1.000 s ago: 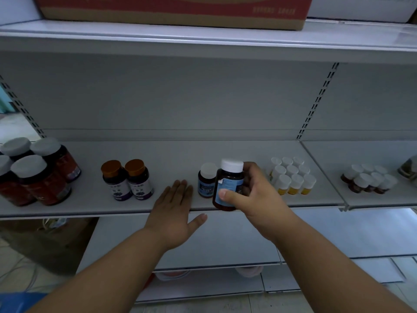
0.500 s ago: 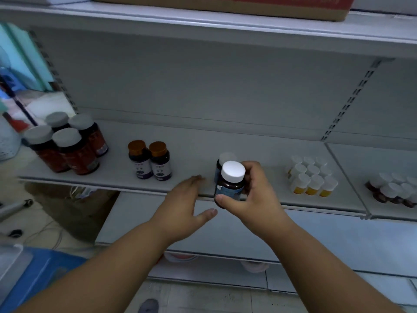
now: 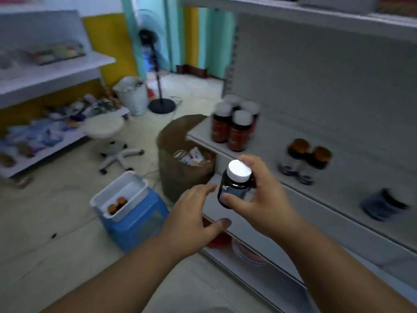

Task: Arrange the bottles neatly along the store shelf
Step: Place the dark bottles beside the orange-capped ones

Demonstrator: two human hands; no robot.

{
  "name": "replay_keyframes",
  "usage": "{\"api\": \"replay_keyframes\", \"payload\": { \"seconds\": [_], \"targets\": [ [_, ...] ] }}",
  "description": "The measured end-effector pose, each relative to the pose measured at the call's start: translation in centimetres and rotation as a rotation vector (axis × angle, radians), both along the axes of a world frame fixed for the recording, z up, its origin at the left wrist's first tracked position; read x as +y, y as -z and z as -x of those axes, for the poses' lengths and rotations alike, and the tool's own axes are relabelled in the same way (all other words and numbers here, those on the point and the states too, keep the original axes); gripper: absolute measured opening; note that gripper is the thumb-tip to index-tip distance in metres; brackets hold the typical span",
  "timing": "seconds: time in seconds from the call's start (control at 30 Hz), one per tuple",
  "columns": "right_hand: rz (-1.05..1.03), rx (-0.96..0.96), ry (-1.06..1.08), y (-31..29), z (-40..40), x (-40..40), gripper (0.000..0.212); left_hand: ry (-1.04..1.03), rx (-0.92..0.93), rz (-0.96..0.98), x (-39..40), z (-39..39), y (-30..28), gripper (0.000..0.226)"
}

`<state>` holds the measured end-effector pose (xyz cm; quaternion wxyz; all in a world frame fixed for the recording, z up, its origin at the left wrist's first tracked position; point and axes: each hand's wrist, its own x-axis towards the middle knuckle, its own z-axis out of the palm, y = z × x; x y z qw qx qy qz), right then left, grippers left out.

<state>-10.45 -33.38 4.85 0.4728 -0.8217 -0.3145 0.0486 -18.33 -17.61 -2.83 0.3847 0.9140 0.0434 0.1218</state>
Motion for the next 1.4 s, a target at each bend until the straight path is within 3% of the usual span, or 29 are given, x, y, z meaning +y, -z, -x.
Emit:
{"api": "replay_keyframes", "payload": {
  "seconds": [0.27,0.5,0.83,1.07,1.23,1.4],
  "targets": [
    [0.034,-0.049,-0.298,3.2,4.6,22.1,0.055,-0.315,0.085,-0.108,18.7,9.3,1.9,0.081],
    [0.177,-0.008,-0.411,8.1,2.2,33.0,0.059,-0.434,0.235,-0.049,28.0,9.7,7.4,0.087],
    [0.393,0.056,-0.475,20.9,-7.8,44.4,0.055,-0.392,0.432,-0.104,37.5,1.1,17.5,0.076],
    [0.571,0.188,-0.326,33.7,-12.7,47.3,0.061,-0.193,0.563,-0.127,40.5,-3.3,28.4,0.074],
    [0.596,0.096,-0.345,41.7,-14.3,48.4,0.058,-0.107,0.617,-0.259,41.4,-4.9,35.2,0.077],
    [0.698,0.000,-0.449,46.6,-15.0,50.1,0.045,-0.100,0.628,-0.344,41.3,-5.4,38.1,0.085]
  ]
}}
